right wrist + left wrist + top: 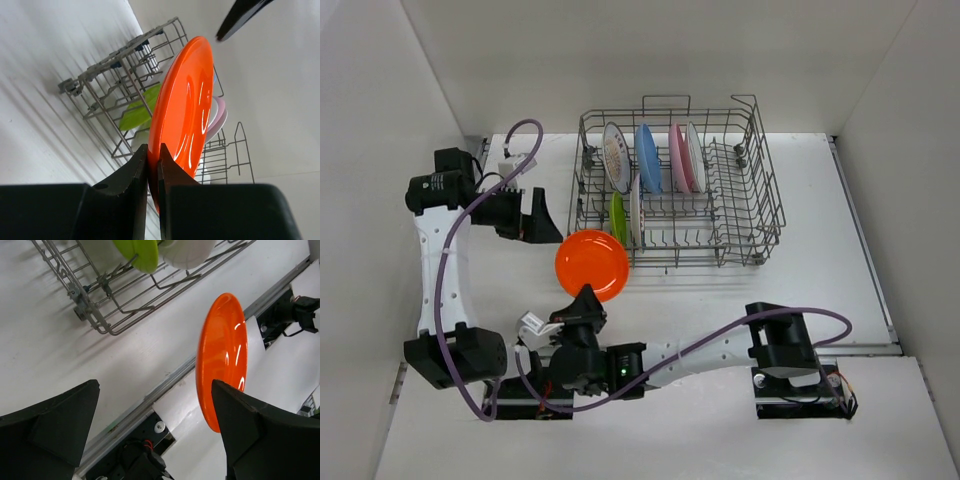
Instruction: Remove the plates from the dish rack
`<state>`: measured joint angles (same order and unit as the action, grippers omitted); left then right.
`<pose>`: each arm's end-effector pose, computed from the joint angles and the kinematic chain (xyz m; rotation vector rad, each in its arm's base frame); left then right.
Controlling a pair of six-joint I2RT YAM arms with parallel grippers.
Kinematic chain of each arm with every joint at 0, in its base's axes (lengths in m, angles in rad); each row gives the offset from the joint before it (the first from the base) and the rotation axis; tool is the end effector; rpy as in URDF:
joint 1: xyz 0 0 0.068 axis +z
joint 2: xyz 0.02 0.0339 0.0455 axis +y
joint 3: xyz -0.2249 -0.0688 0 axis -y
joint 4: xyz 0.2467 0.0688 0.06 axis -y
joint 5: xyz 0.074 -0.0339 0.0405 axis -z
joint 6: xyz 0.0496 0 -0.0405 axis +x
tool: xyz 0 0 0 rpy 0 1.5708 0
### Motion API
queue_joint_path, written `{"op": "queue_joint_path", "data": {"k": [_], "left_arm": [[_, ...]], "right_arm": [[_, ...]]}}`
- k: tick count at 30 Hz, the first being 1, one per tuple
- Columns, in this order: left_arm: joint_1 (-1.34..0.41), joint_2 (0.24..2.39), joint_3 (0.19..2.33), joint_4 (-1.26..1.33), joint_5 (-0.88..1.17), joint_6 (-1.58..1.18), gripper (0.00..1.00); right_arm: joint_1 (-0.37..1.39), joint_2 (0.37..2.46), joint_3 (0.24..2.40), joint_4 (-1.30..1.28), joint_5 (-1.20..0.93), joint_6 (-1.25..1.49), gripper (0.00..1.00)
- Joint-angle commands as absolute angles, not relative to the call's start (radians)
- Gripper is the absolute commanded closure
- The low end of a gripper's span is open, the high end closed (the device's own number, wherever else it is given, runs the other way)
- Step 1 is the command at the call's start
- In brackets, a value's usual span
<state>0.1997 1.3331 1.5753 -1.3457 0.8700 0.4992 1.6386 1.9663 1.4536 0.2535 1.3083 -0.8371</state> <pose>0.2426 0.0104 0.3549 0.5944 2.2353 -0.8164 0.0183 0.4373 0.2300 -1.0819 1.2719 -0.5837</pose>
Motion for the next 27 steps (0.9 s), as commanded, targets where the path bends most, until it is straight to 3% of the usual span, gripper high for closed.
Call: {"op": "queue_joint_path", "data": {"k": [1,5,9,13,14,15,20,21,22,23,26,27], "left_arm": [[0.172,1.319,1.549,-1.531,0.836,0.56,0.07],[0.124,1.319,1.54,-1.531,0.792,0.551,0.07],[0.124,1.319,1.508,-1.506,0.759,0.525,0.27],[0.124,1.319,1.508,-1.536,0.804,0.548,0.67],[0.124,1.328,1.508,-1.536,0.792,0.548,0.93],[0.124,1.328,1.519,-1.536,0.76,0.532,1.0],[0.124,1.347,1.617,-1.56,0.764,0.535,1.0],[0.124,1.347,1.627,-1.56,0.764,0.535,1.0],[0.146,1.347,1.628,-1.539,0.764,0.522,1.0],[0.169,1.347,1.641,-1.492,0.764,0.471,1.0],[0.201,1.322,1.65,-1.309,0.732,0.321,1.0],[0.201,1.322,1.661,-1.275,0.732,0.246,1.0]], "right_arm": [[1.655,1.999,1.516,0.371,1.327,-0.916,1.0],[1.664,2.02,1.56,0.422,1.318,-0.965,1.0],[1.664,2.051,1.598,0.462,1.318,-1.023,1.0],[1.664,2.051,1.571,0.561,1.285,-1.083,1.0],[1.664,2.051,1.562,0.596,1.276,-1.119,1.0],[1.655,2.051,1.562,0.645,1.276,-1.12,1.0],[1.586,2.118,1.684,0.684,1.276,-1.146,0.96],[1.574,2.129,1.699,0.727,1.276,-1.199,0.87],[1.562,2.141,1.713,0.8,1.276,-1.225,0.53],[1.542,2.151,1.739,0.817,1.276,-1.236,0.36],[1.531,2.151,1.74,0.943,1.289,-1.285,0.0],[1.531,2.138,1.74,0.978,1.289,-1.308,0.0]]}}
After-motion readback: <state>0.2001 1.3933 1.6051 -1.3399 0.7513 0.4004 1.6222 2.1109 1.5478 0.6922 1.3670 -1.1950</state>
